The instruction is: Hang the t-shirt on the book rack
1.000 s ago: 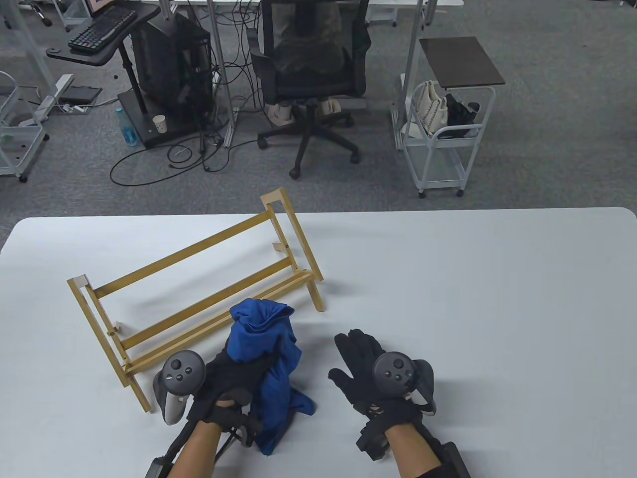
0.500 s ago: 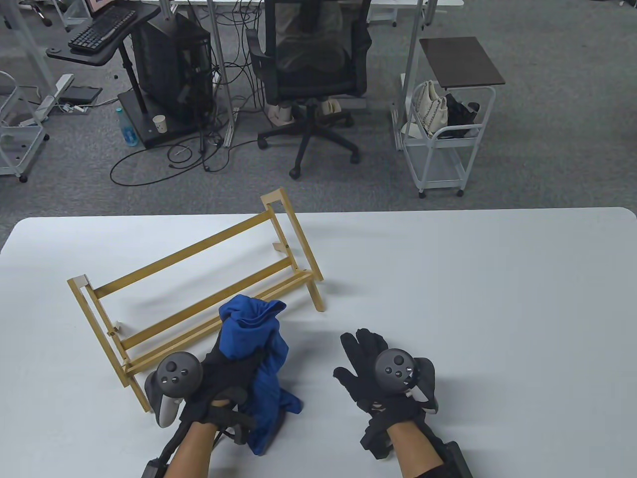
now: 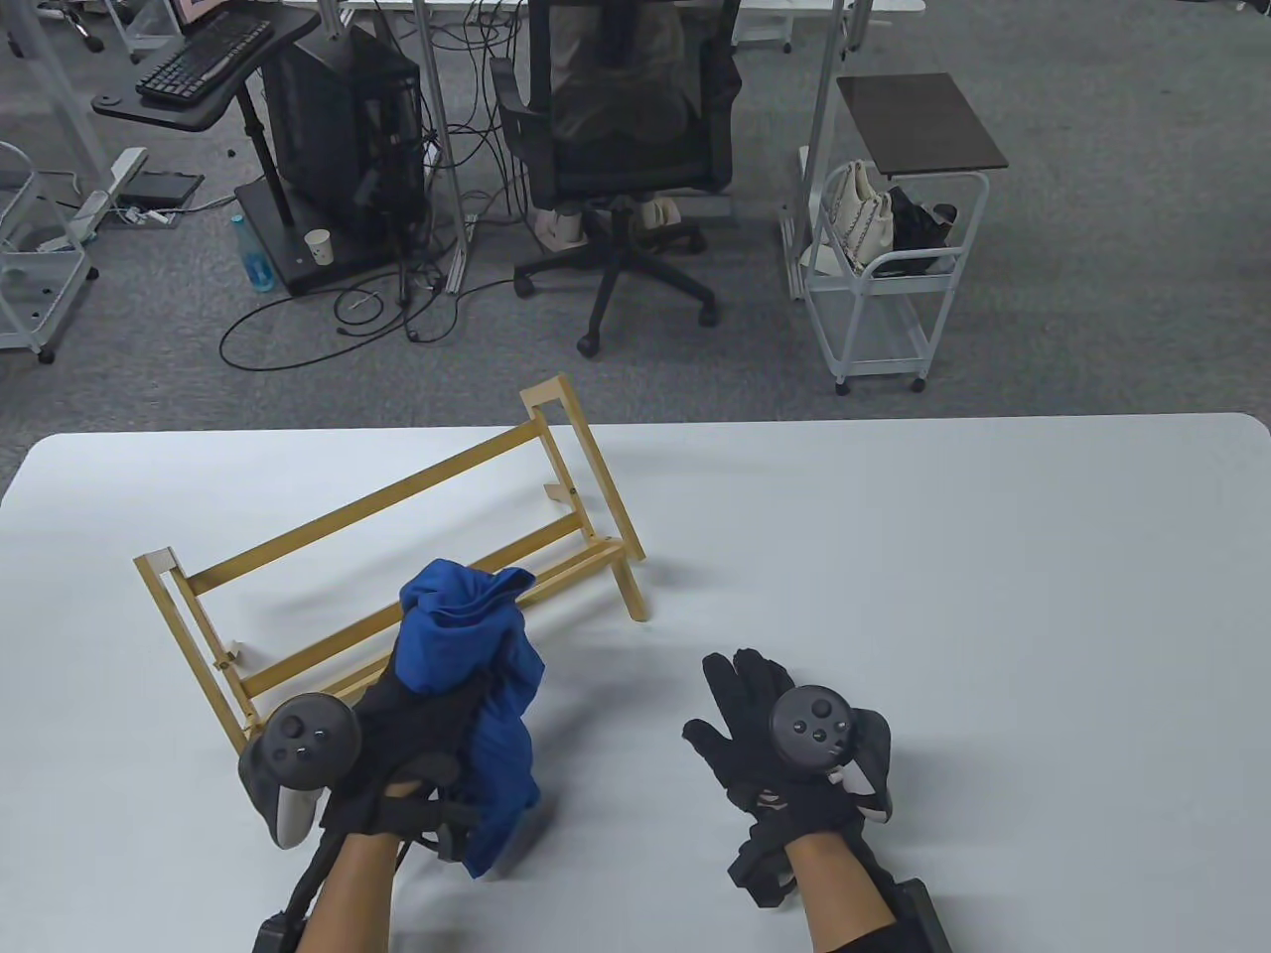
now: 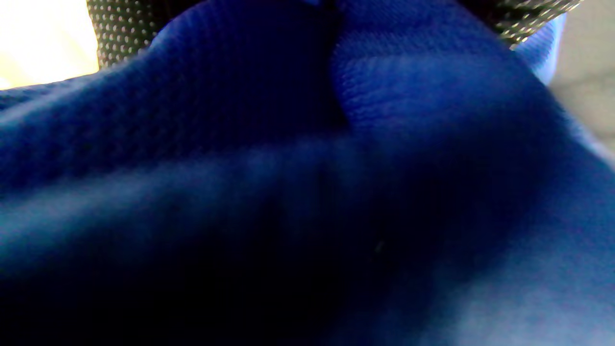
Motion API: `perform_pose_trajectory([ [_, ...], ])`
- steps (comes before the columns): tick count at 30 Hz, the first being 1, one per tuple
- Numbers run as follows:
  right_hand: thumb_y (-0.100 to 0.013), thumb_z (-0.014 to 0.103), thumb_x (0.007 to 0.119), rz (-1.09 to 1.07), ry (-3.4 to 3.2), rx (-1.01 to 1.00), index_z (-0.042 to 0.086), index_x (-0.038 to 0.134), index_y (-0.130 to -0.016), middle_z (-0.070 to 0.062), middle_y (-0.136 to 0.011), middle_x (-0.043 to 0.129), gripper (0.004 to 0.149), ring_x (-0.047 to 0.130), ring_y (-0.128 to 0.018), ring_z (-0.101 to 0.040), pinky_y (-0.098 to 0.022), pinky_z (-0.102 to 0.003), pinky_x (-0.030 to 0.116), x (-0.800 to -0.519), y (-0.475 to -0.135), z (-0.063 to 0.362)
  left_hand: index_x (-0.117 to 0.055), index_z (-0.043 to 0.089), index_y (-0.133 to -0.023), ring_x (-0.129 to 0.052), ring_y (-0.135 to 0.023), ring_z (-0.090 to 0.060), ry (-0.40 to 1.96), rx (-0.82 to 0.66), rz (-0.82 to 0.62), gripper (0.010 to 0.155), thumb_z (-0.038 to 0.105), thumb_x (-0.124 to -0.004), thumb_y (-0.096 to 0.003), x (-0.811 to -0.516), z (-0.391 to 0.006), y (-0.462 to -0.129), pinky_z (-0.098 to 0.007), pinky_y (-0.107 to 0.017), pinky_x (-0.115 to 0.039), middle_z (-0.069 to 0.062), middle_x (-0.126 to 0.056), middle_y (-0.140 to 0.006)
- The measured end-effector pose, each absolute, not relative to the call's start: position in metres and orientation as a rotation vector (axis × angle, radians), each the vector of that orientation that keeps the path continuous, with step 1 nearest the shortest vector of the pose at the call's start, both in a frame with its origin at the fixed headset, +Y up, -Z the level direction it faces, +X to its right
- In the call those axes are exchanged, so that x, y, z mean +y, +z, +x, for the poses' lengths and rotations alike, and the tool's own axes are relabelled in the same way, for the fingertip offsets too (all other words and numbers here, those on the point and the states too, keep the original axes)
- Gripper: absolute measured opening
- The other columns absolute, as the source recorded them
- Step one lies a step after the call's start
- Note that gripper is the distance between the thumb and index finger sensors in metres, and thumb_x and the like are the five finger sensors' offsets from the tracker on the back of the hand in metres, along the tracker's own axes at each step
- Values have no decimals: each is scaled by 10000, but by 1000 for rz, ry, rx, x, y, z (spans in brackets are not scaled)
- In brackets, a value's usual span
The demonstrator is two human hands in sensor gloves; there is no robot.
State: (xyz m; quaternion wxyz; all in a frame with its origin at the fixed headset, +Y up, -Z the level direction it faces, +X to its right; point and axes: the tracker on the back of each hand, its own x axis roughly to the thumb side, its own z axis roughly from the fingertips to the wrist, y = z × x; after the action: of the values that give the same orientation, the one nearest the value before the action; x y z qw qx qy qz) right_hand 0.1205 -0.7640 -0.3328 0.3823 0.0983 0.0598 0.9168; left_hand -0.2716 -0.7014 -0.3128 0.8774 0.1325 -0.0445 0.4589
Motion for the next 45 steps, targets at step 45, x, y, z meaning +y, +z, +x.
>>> perform_pose_trajectory([
  [45, -589, 442, 775, 242, 2438, 155, 240, 431, -1152, -230, -1164, 311, 689, 254, -1071, -505, -694, -765, 312, -769, -333, 117, -365, 203, -1140, -1002, -606, -278, 648, 551, 255, 773, 499, -798, -571, -625, -356, -355, -403, -454, -881, -195, -770, -921],
])
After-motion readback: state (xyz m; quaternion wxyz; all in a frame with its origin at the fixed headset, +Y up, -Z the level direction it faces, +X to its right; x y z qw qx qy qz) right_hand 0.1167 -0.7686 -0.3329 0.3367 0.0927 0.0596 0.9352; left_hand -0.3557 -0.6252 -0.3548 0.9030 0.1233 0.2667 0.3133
